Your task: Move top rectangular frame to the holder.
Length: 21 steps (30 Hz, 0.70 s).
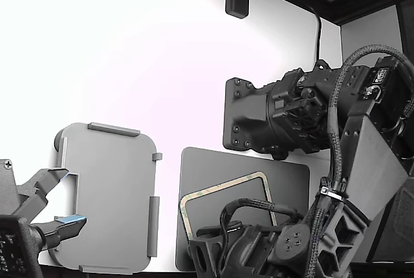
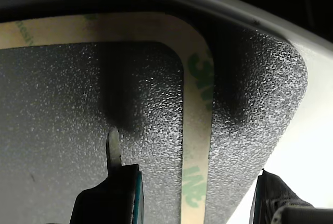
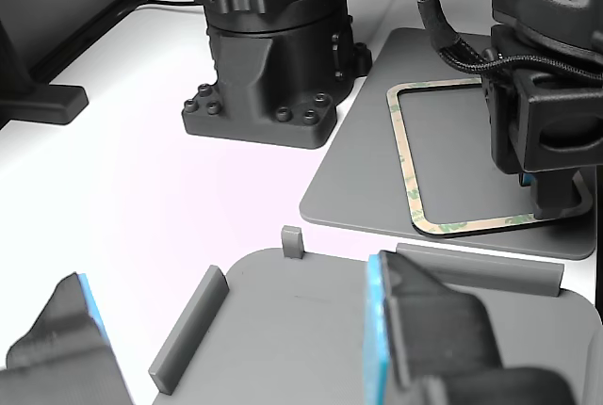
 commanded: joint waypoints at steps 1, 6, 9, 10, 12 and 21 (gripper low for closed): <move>-0.015 0.003 0.002 -0.009 -0.017 0.014 0.72; -0.032 -0.002 0.002 -0.005 -0.021 -0.008 0.63; -0.035 -0.002 -0.006 -0.002 -0.026 -0.017 0.64; -0.035 -0.002 -0.008 0.000 -0.028 -0.020 0.64; -0.035 0.000 -0.012 0.000 -0.028 -0.021 0.62; -0.034 0.008 -0.020 0.006 -0.038 -0.034 0.54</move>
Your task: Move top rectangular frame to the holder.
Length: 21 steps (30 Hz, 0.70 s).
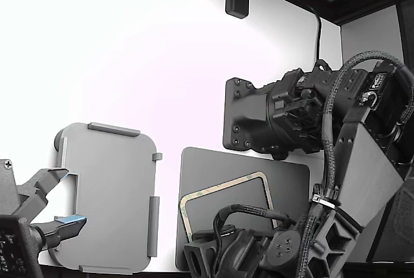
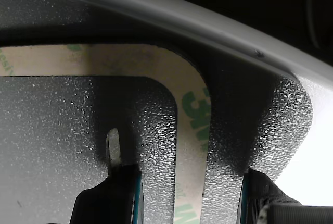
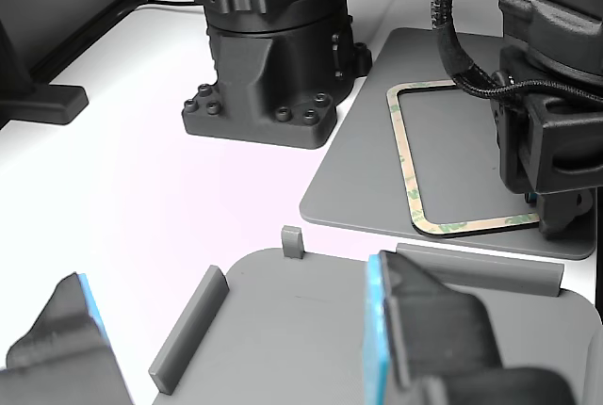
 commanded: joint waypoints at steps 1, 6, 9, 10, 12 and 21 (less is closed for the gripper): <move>0.000 0.003 -0.003 -0.006 -0.026 0.018 0.52; 0.000 0.005 -0.009 -0.005 -0.023 0.018 0.47; 0.000 0.006 -0.011 -0.003 -0.021 0.018 0.41; 0.000 0.006 -0.011 -0.003 -0.021 0.018 0.40; 0.000 0.008 -0.011 -0.003 -0.021 0.015 0.37; -0.023 0.009 -0.015 -0.003 -0.002 0.015 0.27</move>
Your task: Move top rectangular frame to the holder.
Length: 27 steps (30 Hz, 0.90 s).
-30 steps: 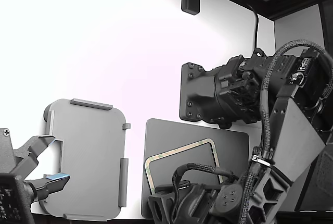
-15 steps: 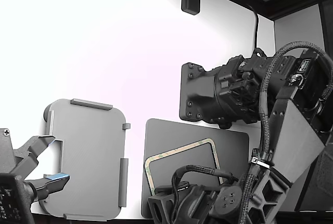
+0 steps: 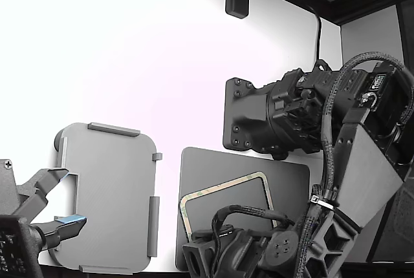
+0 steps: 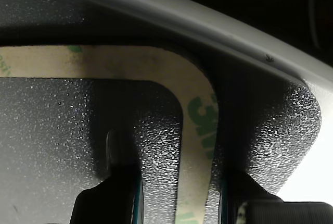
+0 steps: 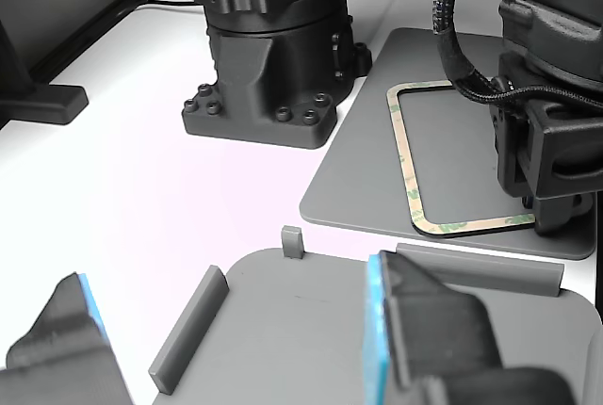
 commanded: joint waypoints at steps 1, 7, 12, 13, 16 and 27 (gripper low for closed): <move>-0.003 0.003 0.000 -0.008 -0.018 0.017 0.24; -0.003 0.015 0.006 -0.008 -0.028 0.011 -0.08; -0.020 0.037 0.021 -0.009 -0.018 0.006 -0.51; -0.026 0.044 0.025 -0.009 -0.017 0.006 -0.64; -0.029 0.058 0.037 -0.009 -0.029 0.000 -0.91; 0.138 0.097 0.189 -0.025 -0.212 -0.002 -0.91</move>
